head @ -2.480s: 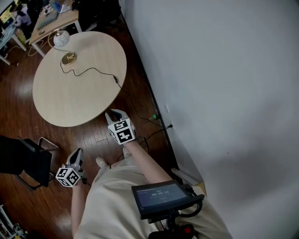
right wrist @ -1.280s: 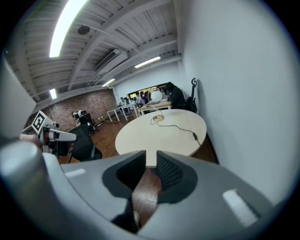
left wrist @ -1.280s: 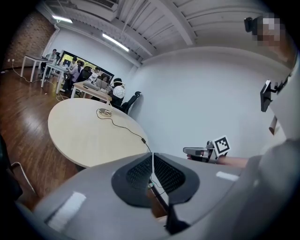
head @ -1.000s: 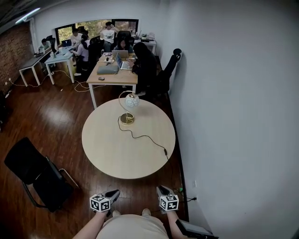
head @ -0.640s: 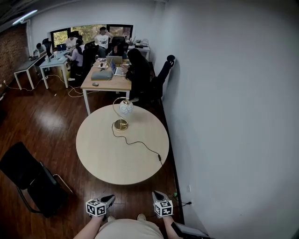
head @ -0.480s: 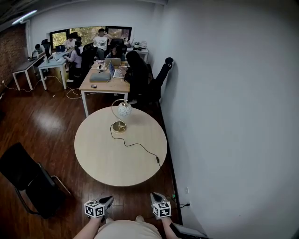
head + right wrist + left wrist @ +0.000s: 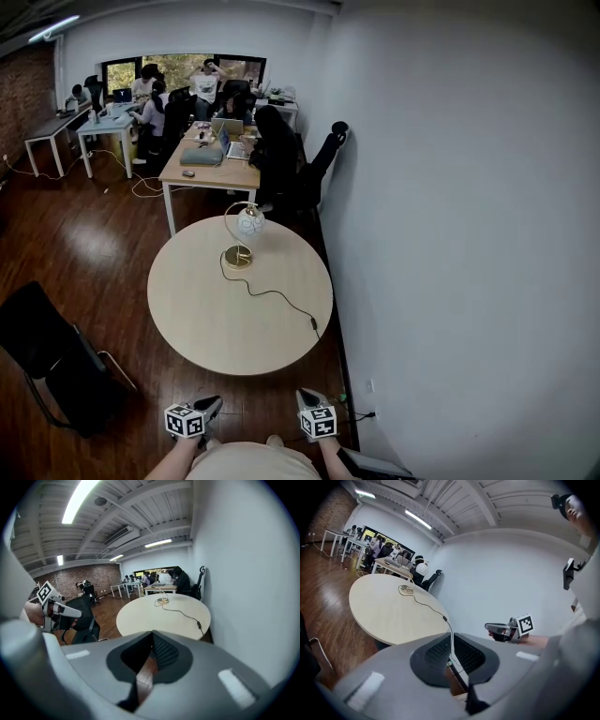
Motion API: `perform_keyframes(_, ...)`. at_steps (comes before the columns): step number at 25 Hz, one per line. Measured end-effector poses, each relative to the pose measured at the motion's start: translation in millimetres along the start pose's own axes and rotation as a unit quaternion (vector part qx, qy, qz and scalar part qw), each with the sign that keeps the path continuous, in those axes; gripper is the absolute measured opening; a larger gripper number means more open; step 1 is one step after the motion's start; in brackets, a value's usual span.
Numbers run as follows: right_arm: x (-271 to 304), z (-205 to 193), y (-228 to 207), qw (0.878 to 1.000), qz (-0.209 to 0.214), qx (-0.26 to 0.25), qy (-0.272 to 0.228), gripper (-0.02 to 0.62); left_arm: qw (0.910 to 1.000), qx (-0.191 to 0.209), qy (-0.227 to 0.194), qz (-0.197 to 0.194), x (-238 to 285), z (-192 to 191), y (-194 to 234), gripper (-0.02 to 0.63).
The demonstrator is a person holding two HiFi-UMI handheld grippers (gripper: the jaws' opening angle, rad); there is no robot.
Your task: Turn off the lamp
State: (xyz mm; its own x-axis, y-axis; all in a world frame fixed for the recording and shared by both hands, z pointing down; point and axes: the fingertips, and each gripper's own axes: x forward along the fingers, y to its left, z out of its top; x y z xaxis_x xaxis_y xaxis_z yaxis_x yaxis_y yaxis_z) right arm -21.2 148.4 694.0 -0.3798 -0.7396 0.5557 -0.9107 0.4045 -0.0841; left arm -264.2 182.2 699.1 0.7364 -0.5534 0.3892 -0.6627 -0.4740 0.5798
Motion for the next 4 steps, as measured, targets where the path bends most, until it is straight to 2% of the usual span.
perform_keyframes(4, 2.5, 1.0, 2.5, 1.000, -0.001, 0.000, 0.000, 0.000, 1.0000, -0.003, -0.003, 0.003, -4.9, -0.8, 5.9, 0.003)
